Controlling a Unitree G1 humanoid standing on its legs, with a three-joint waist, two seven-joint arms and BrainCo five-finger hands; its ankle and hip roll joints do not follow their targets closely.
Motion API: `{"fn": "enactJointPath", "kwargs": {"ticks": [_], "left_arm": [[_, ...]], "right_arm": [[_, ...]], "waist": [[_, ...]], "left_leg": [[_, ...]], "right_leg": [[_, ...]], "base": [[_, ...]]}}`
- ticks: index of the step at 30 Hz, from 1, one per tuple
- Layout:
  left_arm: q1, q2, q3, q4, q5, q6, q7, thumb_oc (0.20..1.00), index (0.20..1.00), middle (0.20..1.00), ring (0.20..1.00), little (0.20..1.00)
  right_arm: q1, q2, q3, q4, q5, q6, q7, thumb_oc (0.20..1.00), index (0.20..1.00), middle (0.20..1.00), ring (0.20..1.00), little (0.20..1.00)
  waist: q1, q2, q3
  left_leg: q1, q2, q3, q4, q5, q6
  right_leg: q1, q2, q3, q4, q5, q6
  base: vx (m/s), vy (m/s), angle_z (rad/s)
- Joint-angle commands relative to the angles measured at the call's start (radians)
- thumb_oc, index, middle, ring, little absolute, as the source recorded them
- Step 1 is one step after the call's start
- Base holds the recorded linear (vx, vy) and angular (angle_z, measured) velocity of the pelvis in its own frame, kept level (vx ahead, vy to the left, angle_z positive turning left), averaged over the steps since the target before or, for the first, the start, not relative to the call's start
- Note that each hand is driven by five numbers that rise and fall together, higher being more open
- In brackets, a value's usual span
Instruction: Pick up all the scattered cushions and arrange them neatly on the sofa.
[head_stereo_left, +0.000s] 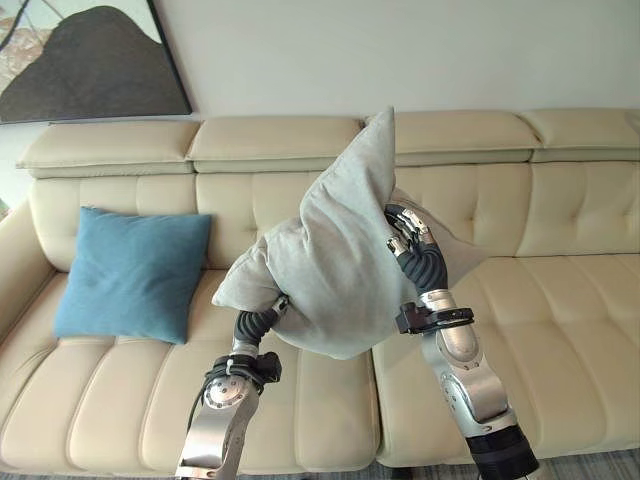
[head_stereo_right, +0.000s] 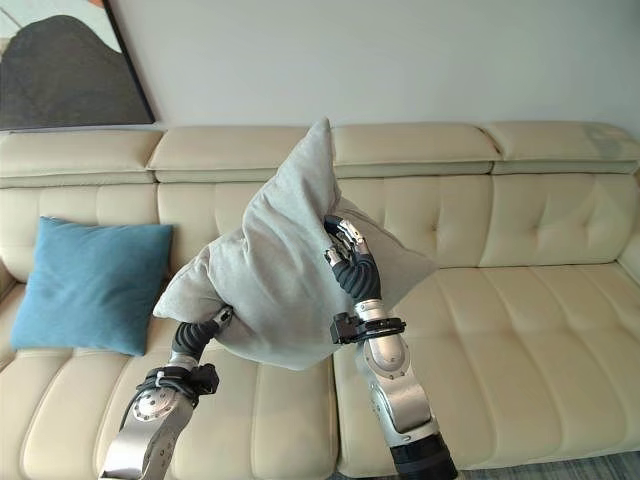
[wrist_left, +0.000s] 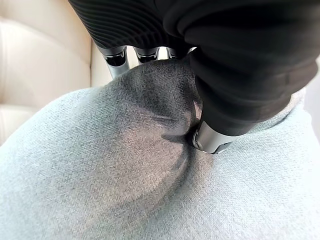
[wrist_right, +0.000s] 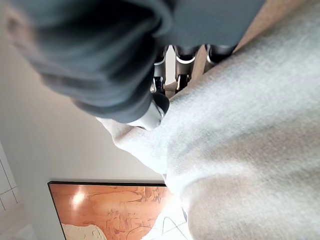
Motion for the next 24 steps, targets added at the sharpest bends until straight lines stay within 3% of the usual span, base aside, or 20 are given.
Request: {"fn": "enactJointPath", "kwargs": {"ticks": [1, 7, 10, 14, 20, 24], "left_arm": [[-0.28, -0.072, -0.156, -0.067, 0.023, -0.105, -0.102, 0.2, 0.2, 0.2, 0.2, 0.2], [-0.482, -0.052, -0.089, 0.077, 0.027, -0.085, -0.058, 0.2, 0.2, 0.2, 0.2, 0.2], [-0.658, -0.02, -0.05, 0.174, 0.017, -0.079, -0.037, 0.2, 0.2, 0.2, 0.2, 0.2], [-0.954, 0.055, -0.011, 0.367, 0.014, -0.078, -0.021, 0.2, 0.2, 0.2, 0.2, 0.2], [-1.316, 0.194, -0.08, 0.699, -0.019, -0.129, -0.042, 0.2, 0.2, 0.2, 0.2, 0.2], [-1.416, 0.249, -0.124, 0.813, -0.042, -0.156, -0.042, 0.2, 0.2, 0.2, 0.2, 0.2]], "right_arm": [[-0.175, 0.098, 0.134, -0.025, -0.005, -0.059, 0.104, 0.2, 0.2, 0.2, 0.2, 0.2], [-0.36, 0.12, 0.101, 0.156, -0.026, -0.049, 0.086, 0.2, 0.2, 0.2, 0.2, 0.2], [-0.52, 0.106, 0.069, 0.264, -0.048, -0.046, 0.055, 0.2, 0.2, 0.2, 0.2, 0.2], [-0.786, 0.094, 0.046, 0.417, -0.068, -0.055, -0.011, 0.2, 0.2, 0.2, 0.2, 0.2], [-1.083, 0.008, 0.085, 0.614, -0.056, -0.081, -0.104, 0.2, 0.2, 0.2, 0.2, 0.2], [-1.152, -0.018, 0.104, 0.67, -0.051, -0.108, -0.142, 0.2, 0.2, 0.2, 0.2, 0.2]], "waist": [[-0.018, 0.015, -0.066], [-0.016, 0.008, -0.064], [-0.012, 0.002, -0.027], [-0.005, 0.002, 0.07], [-0.019, 0.009, 0.171], [-0.029, 0.012, 0.187]], "left_leg": [[0.004, -0.008, -0.025, -0.009, -0.036, -0.015], [-0.008, 0.001, -0.031, -0.009, -0.036, -0.027], [-0.058, 0.004, -0.047, -0.009, -0.022, -0.03], [-0.164, 0.009, -0.078, -0.009, 0.021, -0.031], [-0.363, -0.01, -0.071, 0.031, 0.067, -0.032], [-0.471, -0.019, -0.066, 0.091, 0.059, -0.036]], "right_leg": [[0.159, 0.01, -0.039, -0.004, -0.213, -0.008], [0.154, 0.019, -0.04, -0.004, -0.219, -0.013], [0.115, 0.022, -0.049, -0.004, -0.217, -0.014], [0.007, 0.025, -0.063, 0.017, -0.199, -0.021], [-0.237, 0.024, -0.059, 0.152, -0.209, -0.016], [-0.338, 0.014, -0.05, 0.201, -0.217, -0.013]], "base": [[0.07, -0.065, -0.02], [0.06, -0.031, 0.01], [-0.09, -0.009, 0.07], [-0.2, 0.006, 0.28], [-0.19, 0.035, 0.11], [-0.11, 0.022, 0.04]]}}
